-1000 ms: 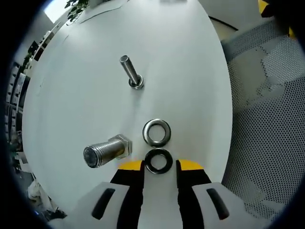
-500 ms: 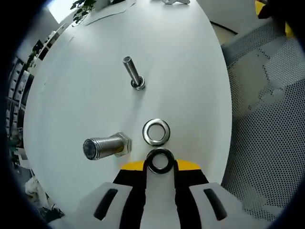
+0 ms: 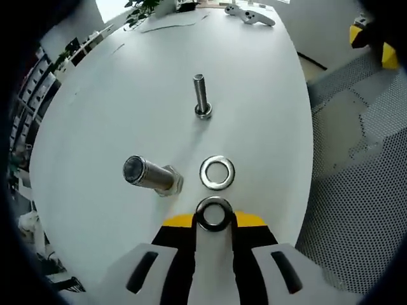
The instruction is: Place the washer onto the threaded stud by aligning its center hole with the stud, sliding it down to the base, and recovering from edge contact or off-axis alignment until the washer reaches the visible bottom stop.
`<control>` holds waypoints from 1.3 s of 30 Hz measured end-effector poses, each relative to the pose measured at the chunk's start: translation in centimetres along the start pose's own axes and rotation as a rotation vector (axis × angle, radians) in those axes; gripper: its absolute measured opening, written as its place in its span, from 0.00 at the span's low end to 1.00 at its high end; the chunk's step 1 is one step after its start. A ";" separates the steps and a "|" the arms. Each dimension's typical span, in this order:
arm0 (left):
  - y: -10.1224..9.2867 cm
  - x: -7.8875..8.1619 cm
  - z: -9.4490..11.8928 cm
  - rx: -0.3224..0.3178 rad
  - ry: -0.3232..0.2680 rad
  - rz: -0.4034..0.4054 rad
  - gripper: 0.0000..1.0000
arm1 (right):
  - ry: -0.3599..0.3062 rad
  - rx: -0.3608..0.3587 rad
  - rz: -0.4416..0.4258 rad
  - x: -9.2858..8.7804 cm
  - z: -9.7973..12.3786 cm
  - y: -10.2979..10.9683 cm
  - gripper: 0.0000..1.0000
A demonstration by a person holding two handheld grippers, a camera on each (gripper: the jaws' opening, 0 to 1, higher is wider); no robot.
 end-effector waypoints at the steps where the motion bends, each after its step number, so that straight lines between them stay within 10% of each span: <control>1: 0.0 0.0 0.1 -0.001 -0.001 0.002 0.19 | 0.001 0.000 0.000 0.0 0.0 0.0 0.30; 39: 2.3 2.4 7.1 0.060 -0.035 -0.005 0.19 | 0.002 0.009 0.004 0.0 0.0 0.1 0.30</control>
Point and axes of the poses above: the point that each gripper's makers call its tool centre point, and the gripper's own axes: z roughly backward along the fingers, y roughly to its left, x roughly out of its top, the point moved 3 cm from there along z, roughly backward along the fingers
